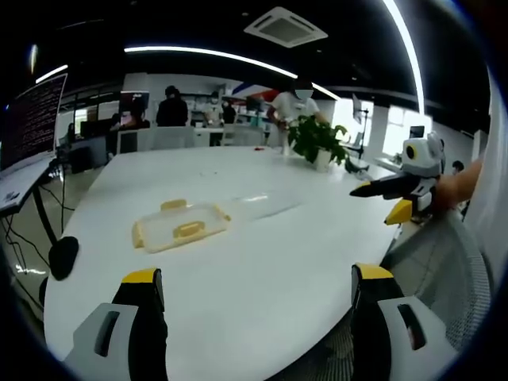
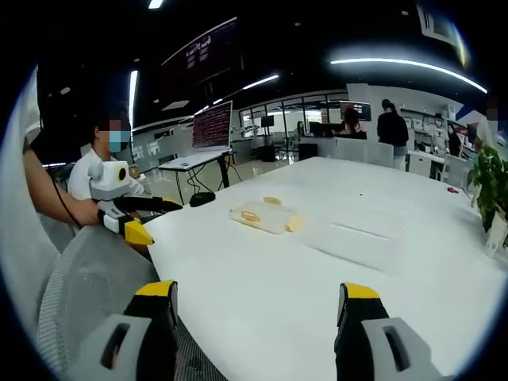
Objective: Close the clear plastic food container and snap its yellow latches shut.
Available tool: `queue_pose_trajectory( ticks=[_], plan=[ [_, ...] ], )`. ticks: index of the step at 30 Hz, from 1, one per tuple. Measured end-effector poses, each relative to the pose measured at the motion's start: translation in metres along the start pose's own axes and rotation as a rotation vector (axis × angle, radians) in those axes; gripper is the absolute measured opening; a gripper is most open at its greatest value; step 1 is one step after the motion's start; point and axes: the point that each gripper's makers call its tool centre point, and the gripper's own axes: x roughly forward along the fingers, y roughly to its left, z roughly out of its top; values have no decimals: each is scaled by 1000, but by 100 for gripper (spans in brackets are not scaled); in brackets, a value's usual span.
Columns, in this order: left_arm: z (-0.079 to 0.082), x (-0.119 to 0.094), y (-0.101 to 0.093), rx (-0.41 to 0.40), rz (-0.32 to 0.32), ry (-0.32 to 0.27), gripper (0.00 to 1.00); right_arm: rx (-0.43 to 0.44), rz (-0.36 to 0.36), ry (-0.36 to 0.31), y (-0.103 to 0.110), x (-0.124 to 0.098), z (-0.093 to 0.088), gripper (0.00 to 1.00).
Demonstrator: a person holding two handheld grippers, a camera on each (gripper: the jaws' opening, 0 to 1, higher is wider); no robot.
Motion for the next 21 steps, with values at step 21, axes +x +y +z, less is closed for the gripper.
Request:
queue_pose_trajectory(
  ticks=[21],
  plan=[
    [-3, 3, -2, 27, -15, 27, 97, -11, 0, 3, 0, 3, 2, 79]
  ],
)
